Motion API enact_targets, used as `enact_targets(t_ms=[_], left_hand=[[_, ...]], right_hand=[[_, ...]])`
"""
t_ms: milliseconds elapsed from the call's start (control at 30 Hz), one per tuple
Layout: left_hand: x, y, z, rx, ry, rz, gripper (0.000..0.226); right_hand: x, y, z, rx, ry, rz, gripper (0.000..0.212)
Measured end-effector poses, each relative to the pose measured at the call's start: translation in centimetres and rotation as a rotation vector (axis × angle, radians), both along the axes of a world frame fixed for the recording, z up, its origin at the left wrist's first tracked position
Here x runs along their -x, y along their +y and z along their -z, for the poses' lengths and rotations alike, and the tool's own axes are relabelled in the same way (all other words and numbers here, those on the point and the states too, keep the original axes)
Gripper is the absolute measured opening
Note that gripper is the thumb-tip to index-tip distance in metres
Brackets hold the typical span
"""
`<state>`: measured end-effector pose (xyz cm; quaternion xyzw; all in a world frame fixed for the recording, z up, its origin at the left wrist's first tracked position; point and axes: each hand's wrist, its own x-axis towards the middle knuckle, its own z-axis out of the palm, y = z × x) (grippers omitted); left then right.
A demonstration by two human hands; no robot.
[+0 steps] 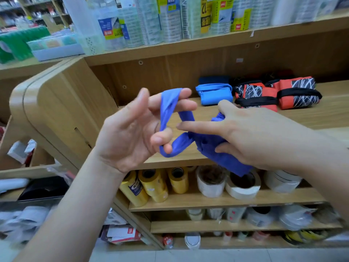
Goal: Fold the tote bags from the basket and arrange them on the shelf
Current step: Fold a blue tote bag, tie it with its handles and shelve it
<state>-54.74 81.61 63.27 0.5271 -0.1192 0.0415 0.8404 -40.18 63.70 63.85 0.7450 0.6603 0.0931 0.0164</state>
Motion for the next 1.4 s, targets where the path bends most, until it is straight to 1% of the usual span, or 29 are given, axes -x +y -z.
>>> enact_targets(t_ms=[67, 100, 133, 200, 267, 333, 400, 433, 467, 500, 533, 567, 633, 667, 700, 767, 800, 833, 867, 900, 967, 1000, 1033, 1067, 1133, 1200, 1267, 1333, 1400], left_hand=[[-0.3, -1.3, -0.6, -0.087, -0.019, -0.002, 0.073], [-0.4, -1.7, -0.8, -0.092, -0.008, -0.05, 0.069], [-0.5, -1.7, -1.0, -0.071, 0.03, -0.135, 0.062], [-0.7, -1.2, -1.0, -0.005, 0.149, -0.359, 0.04], [-0.8, -0.6, -0.6, -0.015, 0.272, -0.525, 0.03], [-0.9, -0.2, 0.2, -0.144, 0.377, -0.609, 0.035], [-0.6, 0.5, 0.7, -0.274, 0.389, -0.658, 0.054], [-0.2, 0.8, 0.6, -0.342, 0.339, -0.667, 0.069], [0.3, 1.0, 0.4, -0.452, 0.252, -0.641, 0.085], [0.6, 1.1, 0.0, -0.615, 0.156, -0.572, 0.097], [0.9, 1.0, -0.3, -0.843, 0.08, -0.477, 0.104], [1.0, 0.6, -0.5, -1.12, 0.018, -0.399, 0.109], [0.7, -0.8, -0.8, -1.704, -0.139, -0.42, 0.118], [0.3, -1.6, -0.8, -1.908, -0.224, -0.452, 0.123], [-0.1, -2.2, -0.9, -2.032, -0.304, -0.469, 0.126], [-1.1, -3.2, -1.1, -2.137, -0.49, -0.474, 0.118], [-1.5, -3.5, -1.3, -2.144, -0.551, -0.467, 0.11], [-2.0, -3.7, -1.6, -2.093, -0.554, -0.453, 0.103], [-2.4, -4.0, -1.9, -1.969, -0.492, -0.42, 0.096], [-2.6, -4.3, -2.2, -1.781, -0.386, -0.366, 0.084], [-2.6, -4.1, -2.8, -1.342, -0.164, -0.231, 0.054], [-2.5, -3.4, -3.0, -1.15, -0.098, -0.181, 0.039], [-2.2, -2.4, -3.1, -1.023, -0.049, -0.16, 0.028], [-2.0, -1.5, -3.1, -0.953, -0.009, -0.156, 0.019], [-2.0, 0.2, -2.8, -0.913, 0.053, -0.157, 0.005], [-2.2, 1.2, -2.4, -0.915, 0.066, -0.149, 0.007], [-2.5, 1.8, -2.0, -0.875, 0.014, -0.174, 0.012], [-2.7, 1.8, -1.6, -0.754, -0.069, -0.171, 0.018], [-2.9, 1.2, -1.3, -0.529, -0.117, -0.083, 0.027]], right_hand=[[-0.2, 0.4, 0.0, -0.03, 0.035, -0.035, 0.066], [-0.6, 0.5, 0.0, -0.044, 0.082, -0.038, 0.06], [-1.1, 0.4, -0.2, -0.043, 0.16, -0.019, 0.053], [-2.2, 0.3, 0.0, -0.012, 0.377, 0.024, 0.041], [-3.0, 0.2, 0.5, 0.052, 0.575, 0.016, 0.033], [-3.5, 0.4, 1.0, 0.103, 0.768, -0.024, 0.029], [-3.9, 0.4, 1.2, 0.128, 0.923, -0.069, 0.031], [-4.1, 0.4, 1.3, 0.127, 0.982, -0.105, 0.032], [-4.3, 0.3, 1.4, 0.128, 1.037, -0.132, 0.031], [-4.4, 0.3, 1.5, 0.136, 1.088, -0.137, 0.029], [-4.5, 0.3, 1.6, 0.152, 1.125, -0.129, 0.027], [-4.7, 0.3, 1.7, 0.175, 1.142, -0.127, 0.023], [-5.1, 0.4, 1.6, 0.242, 1.143, -0.149, 0.021], [-5.2, 0.4, 1.4, 0.28, 1.135, -0.157, 0.022], [-5.2, 0.4, 1.1, 0.322, 1.119, -0.166, 0.023], [-5.3, 0.5, 0.8, 0.417, 1.084, -0.184, 0.023], [-5.3, 0.6, 0.8, 0.458, 1.066, -0.197, 0.023], [-5.4, 0.8, 0.9, 0.488, 1.049, -0.207, 0.023], [-5.4, 1.0, 1.1, 0.514, 1.04, -0.21, 0.023], [-5.6, 1.1, 1.5, 0.535, 1.06, -0.207, 0.022], [-6.1, 0.9, 1.9, 0.589, 1.197, -0.181, 0.022], [-6.4, 0.6, 2.0, 0.62, 1.277, -0.16, 0.022], [-6.7, 0.3, 2.1, 0.635, 1.342, -0.167, 0.024], [-6.9, 0.0, 2.2, 0.636, 1.387, -0.197, 0.026], [-7.0, -0.2, 2.4, 0.631, 1.441, -0.251, 0.03], [-6.7, -0.3, 2.5, 0.65, 1.46, -0.278, 0.033], [-6.9, -0.5, 2.7, 0.621, 1.545, -0.311, 0.039], [-7.4, -1.0, 3.0, 0.567, 1.681, -0.315, 0.04], [-7.8, -1.3, 3.5, 0.525, 1.702, -0.327, 0.041]])
